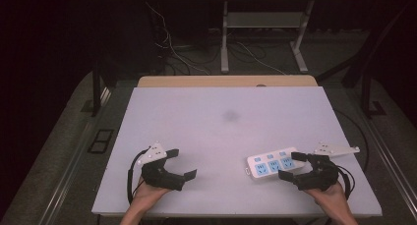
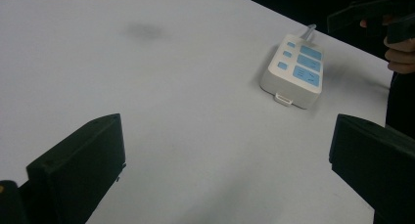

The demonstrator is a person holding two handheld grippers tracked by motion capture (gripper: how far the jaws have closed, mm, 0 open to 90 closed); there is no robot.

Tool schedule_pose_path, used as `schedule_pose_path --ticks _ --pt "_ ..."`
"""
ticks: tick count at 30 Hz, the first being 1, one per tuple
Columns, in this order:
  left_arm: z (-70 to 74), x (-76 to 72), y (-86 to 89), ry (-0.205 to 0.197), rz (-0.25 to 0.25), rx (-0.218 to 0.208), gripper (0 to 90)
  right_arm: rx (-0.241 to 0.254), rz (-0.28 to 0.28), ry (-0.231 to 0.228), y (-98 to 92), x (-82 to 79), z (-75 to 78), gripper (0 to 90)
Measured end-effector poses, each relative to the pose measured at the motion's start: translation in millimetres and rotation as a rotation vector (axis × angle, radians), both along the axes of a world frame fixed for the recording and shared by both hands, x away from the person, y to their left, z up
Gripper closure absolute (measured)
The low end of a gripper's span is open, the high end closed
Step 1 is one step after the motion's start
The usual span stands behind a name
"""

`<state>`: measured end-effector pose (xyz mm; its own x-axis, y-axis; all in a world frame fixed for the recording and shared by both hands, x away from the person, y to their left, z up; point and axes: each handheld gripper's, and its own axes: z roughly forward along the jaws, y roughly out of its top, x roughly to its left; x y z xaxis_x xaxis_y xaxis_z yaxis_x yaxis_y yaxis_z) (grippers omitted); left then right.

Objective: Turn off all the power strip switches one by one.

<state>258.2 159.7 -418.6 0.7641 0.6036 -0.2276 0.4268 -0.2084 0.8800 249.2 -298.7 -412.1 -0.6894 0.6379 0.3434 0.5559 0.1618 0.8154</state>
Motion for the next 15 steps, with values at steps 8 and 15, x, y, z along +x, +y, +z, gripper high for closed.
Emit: schedule_pose_path --ticks 8,15 --pt "-1.3 0.9 0.1 0.007 -0.003 0.000 0.0 0.006 0.002 0.004 0.7 -0.1 0.0 1.6" --pt "-2.8 2.9 1.5 0.014 0.000 0.004 0.0 0.006 0.007 0.001 1.3 0.5 0.7 1.6"
